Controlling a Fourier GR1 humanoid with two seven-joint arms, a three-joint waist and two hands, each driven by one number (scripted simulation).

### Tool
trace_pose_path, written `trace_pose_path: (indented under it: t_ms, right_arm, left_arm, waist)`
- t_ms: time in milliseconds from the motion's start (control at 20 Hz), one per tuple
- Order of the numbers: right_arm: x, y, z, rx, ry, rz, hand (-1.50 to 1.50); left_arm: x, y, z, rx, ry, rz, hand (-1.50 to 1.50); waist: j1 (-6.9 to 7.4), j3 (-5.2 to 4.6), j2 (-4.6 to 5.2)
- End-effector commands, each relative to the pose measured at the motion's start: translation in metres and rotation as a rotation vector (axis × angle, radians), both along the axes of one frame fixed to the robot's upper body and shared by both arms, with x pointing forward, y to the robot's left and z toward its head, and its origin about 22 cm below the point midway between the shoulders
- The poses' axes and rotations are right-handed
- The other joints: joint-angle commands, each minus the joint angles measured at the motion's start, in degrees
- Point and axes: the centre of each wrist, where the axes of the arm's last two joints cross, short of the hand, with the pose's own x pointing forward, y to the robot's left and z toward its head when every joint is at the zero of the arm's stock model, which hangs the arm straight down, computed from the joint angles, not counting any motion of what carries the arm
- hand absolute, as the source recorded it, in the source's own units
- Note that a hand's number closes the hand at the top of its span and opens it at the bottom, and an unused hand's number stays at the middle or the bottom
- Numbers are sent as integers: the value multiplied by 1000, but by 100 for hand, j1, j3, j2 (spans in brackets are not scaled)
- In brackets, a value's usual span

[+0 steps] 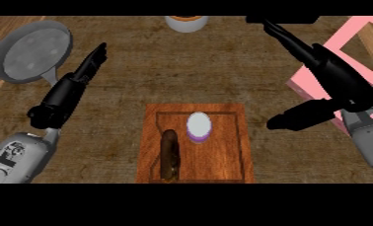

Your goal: Pick the can from the cutting board and place it in the cardboard box

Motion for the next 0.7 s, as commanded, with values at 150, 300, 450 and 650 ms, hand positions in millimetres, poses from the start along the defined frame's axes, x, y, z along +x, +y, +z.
trace_pose_path:
  t_ms: [150,300,450,650]
  right_arm:
    - [-5,20,28,-353,-63,66,-150]
    - [-13,48,34,-558,-67,112,-150]
    - [-21,78,45,-713,-68,130,-150]
    - [-52,117,39,-801,-74,141,-150]
  left_arm:
    - [-5,12,-5,18,1,10,0]
    - [0,-1,0,-6,-14,8,0]
    - [0,9,-5,2,-6,-1,0]
    - [1,15,3,13,3,8,0]
  waist:
    - [-80,-5,-31]
    - [-75,-11,-38]
    - [-40,-18,-31]
    - [-94,-8,-45]
